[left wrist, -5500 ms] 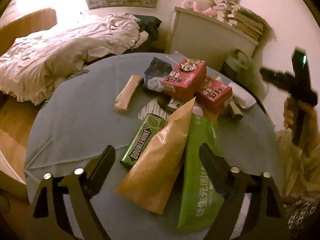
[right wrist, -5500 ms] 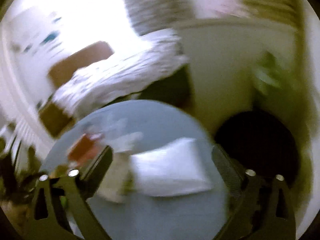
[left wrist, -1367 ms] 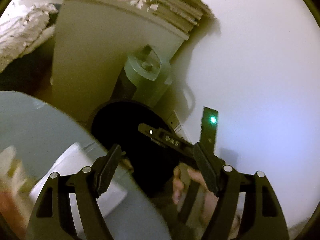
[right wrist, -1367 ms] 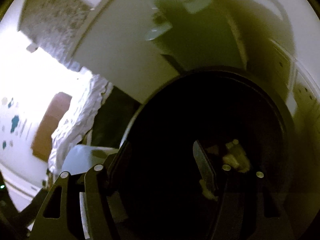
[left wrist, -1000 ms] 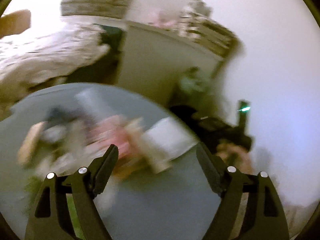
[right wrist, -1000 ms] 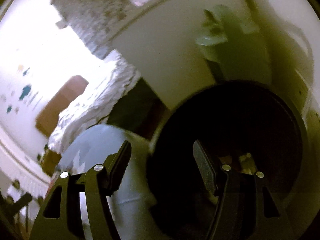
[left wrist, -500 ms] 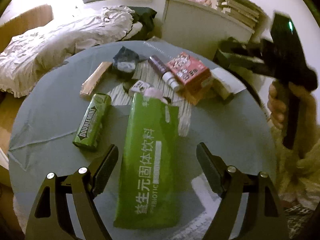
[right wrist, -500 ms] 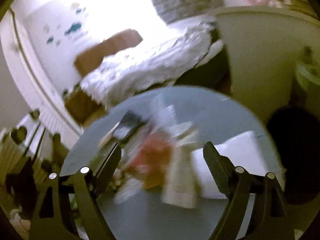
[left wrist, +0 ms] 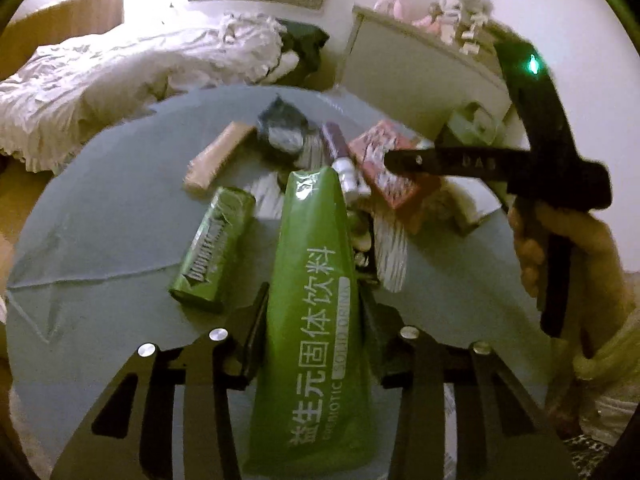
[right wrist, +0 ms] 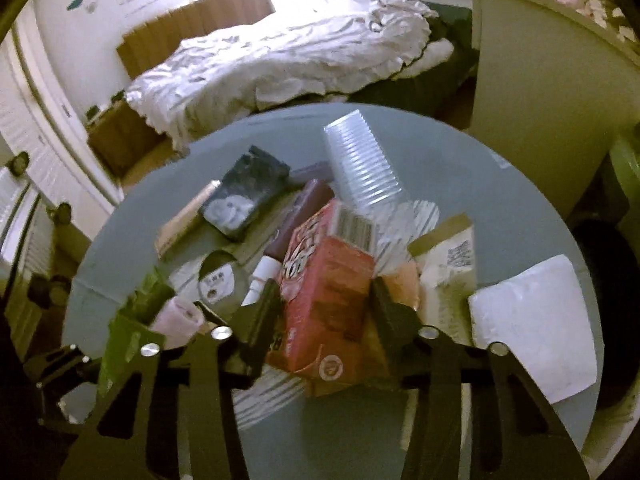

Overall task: Collect trash
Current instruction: 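Grasp the green drink pouch with the left tool while the right tool grasps a red carton, then carry the green pouch and red carton to the bin and release both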

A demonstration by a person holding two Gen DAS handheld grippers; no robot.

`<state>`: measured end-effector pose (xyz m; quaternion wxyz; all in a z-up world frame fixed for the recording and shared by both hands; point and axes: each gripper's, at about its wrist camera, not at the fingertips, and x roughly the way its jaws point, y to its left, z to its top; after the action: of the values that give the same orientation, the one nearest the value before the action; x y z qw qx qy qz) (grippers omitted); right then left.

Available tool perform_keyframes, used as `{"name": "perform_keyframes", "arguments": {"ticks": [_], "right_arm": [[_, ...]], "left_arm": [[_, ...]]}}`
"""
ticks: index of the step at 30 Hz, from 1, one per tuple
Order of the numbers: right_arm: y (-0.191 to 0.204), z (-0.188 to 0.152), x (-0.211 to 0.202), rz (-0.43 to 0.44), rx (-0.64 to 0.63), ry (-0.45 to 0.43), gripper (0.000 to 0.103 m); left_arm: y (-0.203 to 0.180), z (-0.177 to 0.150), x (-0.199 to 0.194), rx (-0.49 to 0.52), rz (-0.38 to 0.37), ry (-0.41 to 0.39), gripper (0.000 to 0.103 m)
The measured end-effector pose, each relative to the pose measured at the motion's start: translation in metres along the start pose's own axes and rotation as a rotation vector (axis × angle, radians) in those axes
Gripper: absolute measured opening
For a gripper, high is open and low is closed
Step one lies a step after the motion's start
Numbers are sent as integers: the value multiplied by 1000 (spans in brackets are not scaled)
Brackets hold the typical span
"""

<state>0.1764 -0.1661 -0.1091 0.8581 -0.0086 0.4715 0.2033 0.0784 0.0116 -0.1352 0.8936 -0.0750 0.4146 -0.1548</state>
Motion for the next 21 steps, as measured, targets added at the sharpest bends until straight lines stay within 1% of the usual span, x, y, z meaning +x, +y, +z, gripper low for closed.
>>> {"name": "perform_keyframes", "arguments": {"ticks": [1,3,8,10,15,18,21], "right_arm": [[-2,-1,-6,18,4,-21,37],[-2,3,-11,28,10,-49,36],[-16,2,-42,173,71,-148,36],[-24,1,-57,210,83,-196,36],[-51,-1,-88,230,127,-287,36],[-81,-5,-101,206,180,-333,36],[-121,-11,-111,160,255,-372,36]], "left_arm": [[1,1,-3,-8,-11,-13,41],[3,5,-13,-26,-30,-44,41],[1,17,-36,-58,-75,-107,41],[-5,25,-42,-55,-90,-122,41],[-26,45,-39,-24,-135,-131,41],[-45,63,-26,-3,-186,-124,41],[-71,85,-10,32,-253,-124,41]]}}
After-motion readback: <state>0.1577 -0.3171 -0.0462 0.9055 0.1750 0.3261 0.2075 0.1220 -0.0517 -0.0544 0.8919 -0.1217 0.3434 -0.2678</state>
